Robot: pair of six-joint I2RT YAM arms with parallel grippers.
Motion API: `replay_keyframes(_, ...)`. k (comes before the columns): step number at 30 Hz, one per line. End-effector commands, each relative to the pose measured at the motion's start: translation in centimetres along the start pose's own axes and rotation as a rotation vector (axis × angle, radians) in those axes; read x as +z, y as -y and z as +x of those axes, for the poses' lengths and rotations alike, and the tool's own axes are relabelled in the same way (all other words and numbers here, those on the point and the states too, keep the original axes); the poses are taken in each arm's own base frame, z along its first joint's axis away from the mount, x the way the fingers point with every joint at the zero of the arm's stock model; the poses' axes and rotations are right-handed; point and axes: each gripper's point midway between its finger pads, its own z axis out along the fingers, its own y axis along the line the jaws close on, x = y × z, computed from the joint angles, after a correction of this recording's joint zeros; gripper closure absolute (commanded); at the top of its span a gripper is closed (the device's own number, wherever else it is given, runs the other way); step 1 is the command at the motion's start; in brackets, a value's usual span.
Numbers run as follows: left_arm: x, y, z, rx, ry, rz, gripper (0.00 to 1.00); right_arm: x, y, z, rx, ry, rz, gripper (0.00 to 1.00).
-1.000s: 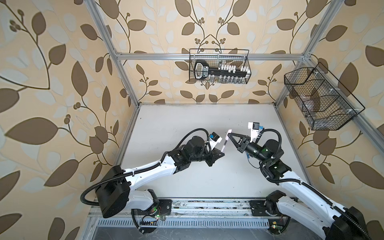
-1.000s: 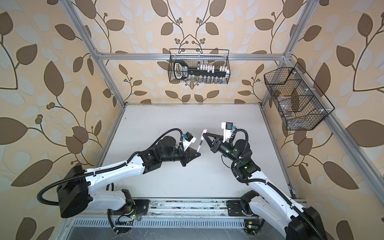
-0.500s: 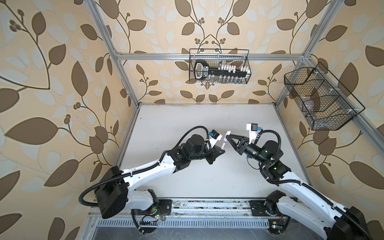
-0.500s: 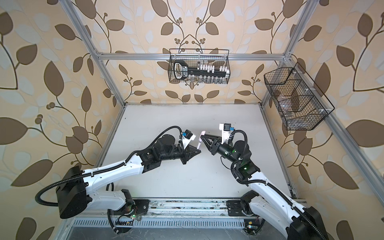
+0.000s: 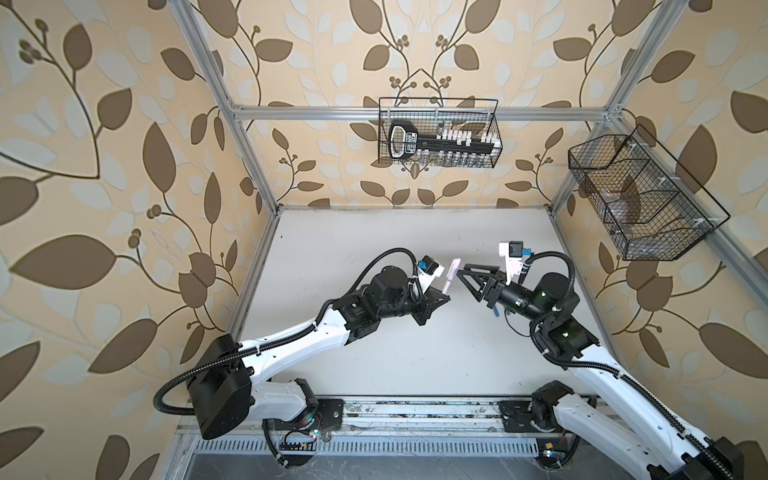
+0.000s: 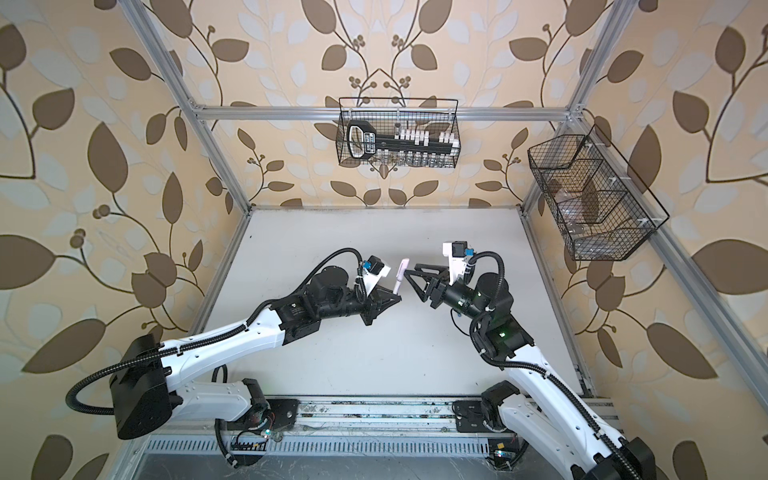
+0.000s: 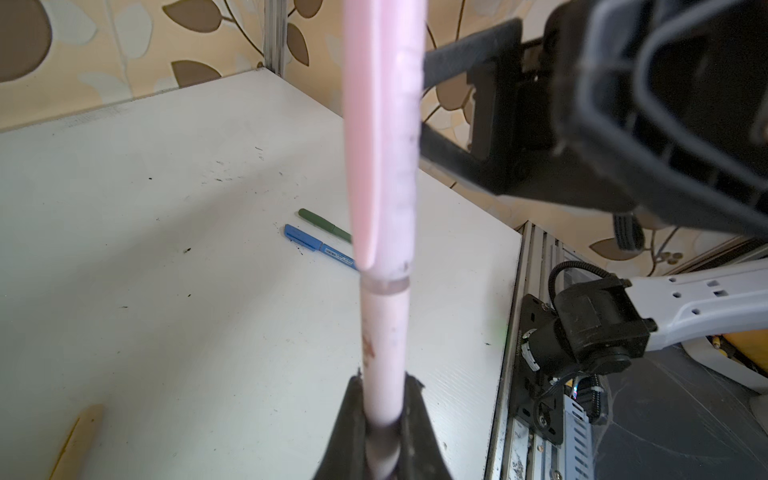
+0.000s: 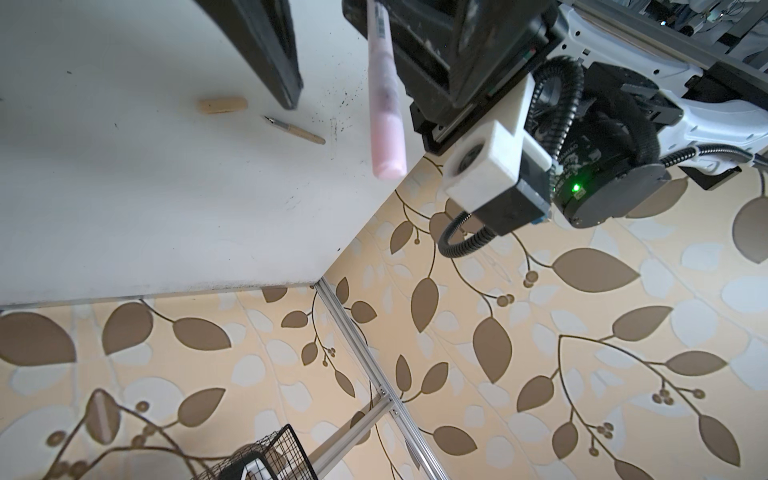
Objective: Insert the pens into the pen caps
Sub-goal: 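Push the pink cap down onto the pen nib with the right gripper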
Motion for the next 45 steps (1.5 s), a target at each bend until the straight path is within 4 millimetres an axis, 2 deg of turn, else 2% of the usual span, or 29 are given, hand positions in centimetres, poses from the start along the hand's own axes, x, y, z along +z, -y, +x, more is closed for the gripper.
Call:
replay_keyframes(1,-1.1,1.0,-2.0,0.044,0.062,0.013,1.0,0.5,-1.1,-0.6,-0.044,-0.067,-0.034,0.4)
replay_keyframes(9,-0.8,1.3,-2.4,0.048,0.059,0.028,1.0,2.2,-1.2,-1.2,-0.03,-0.137,-0.054,0.4)
replay_keyframes(19,-1.0,1.7,-3.0,0.054,0.076,0.043,1.0,1.8,-1.8,-1.4,-0.027,-0.162,-0.064,0.49)
replay_keyframes(29,-1.2,1.8,-3.6,0.063,0.106,0.045,1.0,2.3,-0.7,-1.0,-0.021,-0.19,-0.013,0.5)
replay_keyframes(34,-1.2,1.9,-3.8,0.069,0.109,0.046,1.0,2.7,-0.8,-1.1,-0.006,-0.194,-0.032,0.55)
replay_keyframes(37,-1.3,1.9,-3.9,0.076,0.112,0.049,1.0,3.0,-0.7,-1.3,0.001,-0.188,-0.03,0.64)
replay_keyframes(45,-1.1,2.0,-4.0,0.087,0.118,0.057,1.0,3.4,-1.0,-1.8,0.01,-0.183,-0.052,0.65)
